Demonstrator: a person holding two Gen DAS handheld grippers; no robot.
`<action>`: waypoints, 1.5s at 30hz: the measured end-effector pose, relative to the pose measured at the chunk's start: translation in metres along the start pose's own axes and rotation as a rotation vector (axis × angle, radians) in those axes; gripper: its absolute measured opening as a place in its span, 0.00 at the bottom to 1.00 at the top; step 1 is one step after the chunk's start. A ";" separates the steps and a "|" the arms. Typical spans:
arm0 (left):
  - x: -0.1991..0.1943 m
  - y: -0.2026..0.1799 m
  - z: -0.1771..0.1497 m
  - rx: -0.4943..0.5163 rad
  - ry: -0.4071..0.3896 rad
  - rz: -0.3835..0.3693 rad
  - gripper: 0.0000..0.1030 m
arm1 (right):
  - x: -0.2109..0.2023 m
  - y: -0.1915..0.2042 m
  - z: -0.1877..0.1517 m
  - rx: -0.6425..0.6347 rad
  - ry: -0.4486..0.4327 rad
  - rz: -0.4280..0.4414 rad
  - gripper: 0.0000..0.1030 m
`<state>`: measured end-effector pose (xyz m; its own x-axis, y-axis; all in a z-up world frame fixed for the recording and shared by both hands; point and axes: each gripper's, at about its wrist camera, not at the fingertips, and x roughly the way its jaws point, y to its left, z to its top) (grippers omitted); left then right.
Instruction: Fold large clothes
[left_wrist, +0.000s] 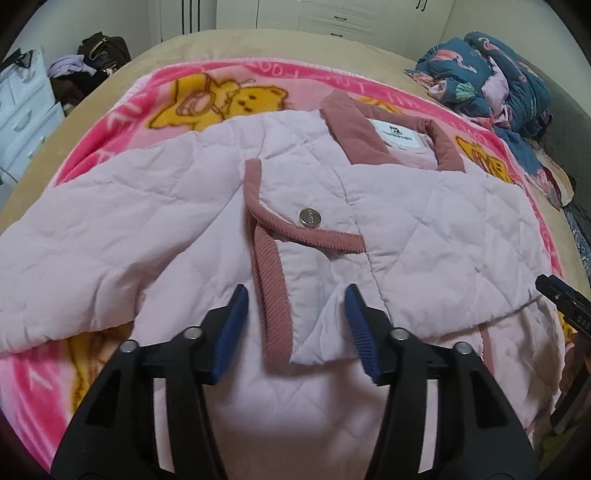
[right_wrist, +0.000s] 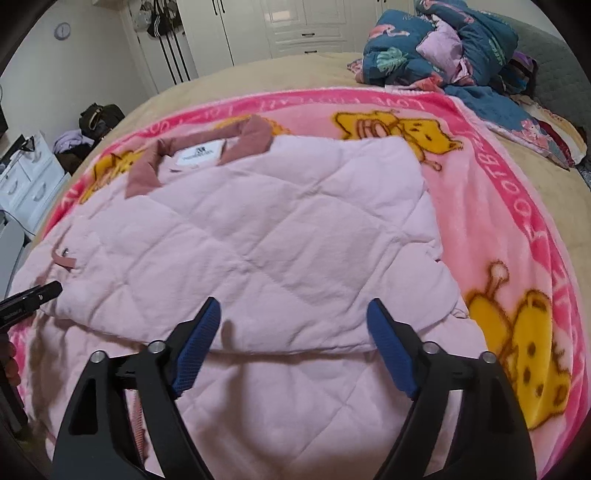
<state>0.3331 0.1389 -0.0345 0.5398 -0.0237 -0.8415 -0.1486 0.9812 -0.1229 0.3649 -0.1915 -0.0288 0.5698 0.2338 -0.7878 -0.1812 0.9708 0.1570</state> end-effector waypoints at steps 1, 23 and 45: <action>-0.003 0.001 0.000 -0.003 -0.002 -0.001 0.54 | -0.003 0.001 0.000 0.001 -0.006 0.007 0.85; -0.076 0.048 -0.026 -0.137 -0.097 0.068 0.91 | -0.074 0.082 0.003 -0.092 -0.152 0.101 0.94; -0.128 0.149 -0.056 -0.305 -0.214 0.219 0.91 | -0.082 0.209 0.002 -0.245 -0.171 0.226 0.94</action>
<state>0.1952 0.2773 0.0258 0.6232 0.2509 -0.7407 -0.4997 0.8563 -0.1304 0.2819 -0.0078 0.0694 0.6153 0.4666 -0.6353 -0.4926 0.8568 0.1522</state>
